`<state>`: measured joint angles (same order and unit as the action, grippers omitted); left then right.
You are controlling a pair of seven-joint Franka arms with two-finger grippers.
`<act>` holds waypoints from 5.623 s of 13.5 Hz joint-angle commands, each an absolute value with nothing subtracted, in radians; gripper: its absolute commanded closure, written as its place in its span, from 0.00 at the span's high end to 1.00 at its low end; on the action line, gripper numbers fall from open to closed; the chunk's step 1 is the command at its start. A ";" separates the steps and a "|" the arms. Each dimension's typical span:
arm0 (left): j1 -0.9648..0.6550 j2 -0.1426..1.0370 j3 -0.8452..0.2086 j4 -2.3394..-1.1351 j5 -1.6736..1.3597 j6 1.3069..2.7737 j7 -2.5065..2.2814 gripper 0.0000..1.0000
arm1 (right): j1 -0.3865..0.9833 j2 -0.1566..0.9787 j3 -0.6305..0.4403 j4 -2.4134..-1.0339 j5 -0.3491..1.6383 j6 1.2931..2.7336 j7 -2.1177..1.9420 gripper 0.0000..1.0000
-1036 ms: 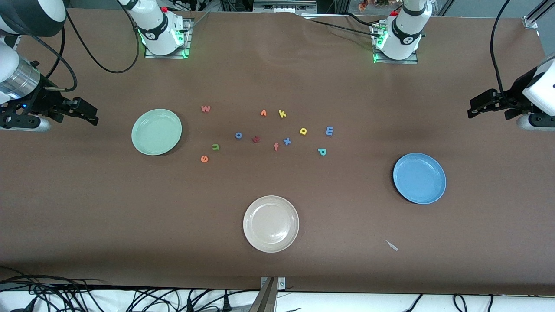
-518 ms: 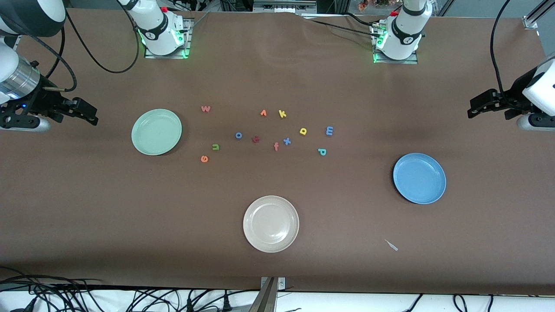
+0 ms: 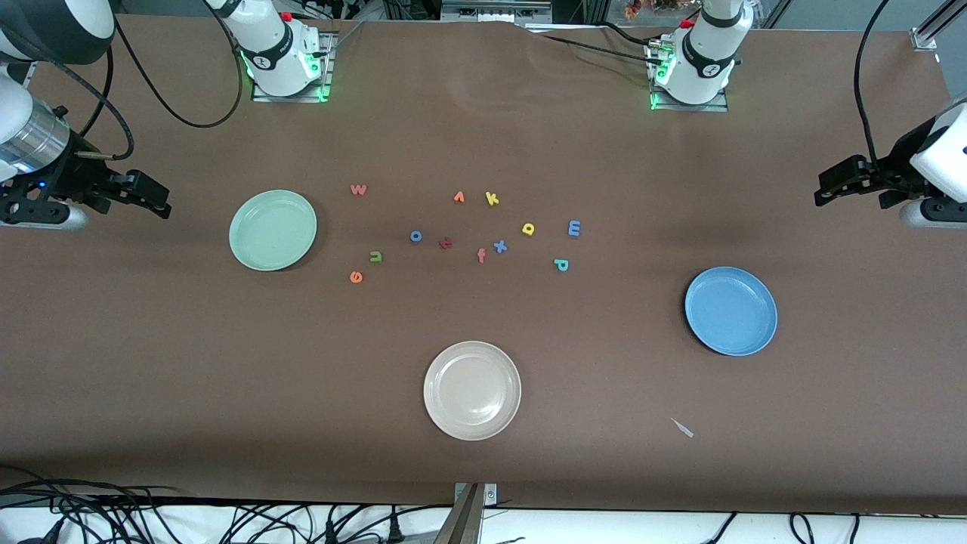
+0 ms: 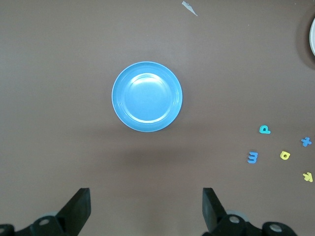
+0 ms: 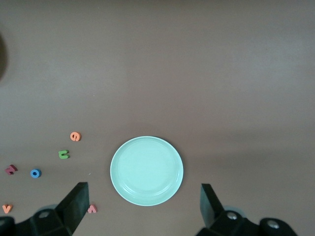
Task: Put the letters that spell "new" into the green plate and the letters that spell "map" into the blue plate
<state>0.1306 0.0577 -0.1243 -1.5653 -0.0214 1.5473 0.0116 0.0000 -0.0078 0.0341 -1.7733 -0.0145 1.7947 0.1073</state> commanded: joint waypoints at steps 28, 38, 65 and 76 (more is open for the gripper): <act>0.133 0.051 -0.129 -1.580 0.014 1.568 0.028 1.00 | 0.005 -0.020 0.029 -1.789 -0.009 1.795 0.114 1.00; 0.133 0.052 -0.129 -1.580 0.014 1.568 0.025 1.00 | 0.005 -0.020 0.029 -1.789 -0.009 1.795 0.114 1.00; 0.129 0.080 -0.130 -1.563 0.011 1.562 0.015 1.00 | 0.012 -0.020 0.043 -1.789 -0.009 1.779 0.282 1.00; 0.052 0.167 -0.260 -1.580 -0.008 1.580 -0.176 1.00 | 0.121 0.302 0.091 -1.764 0.021 2.012 0.296 1.00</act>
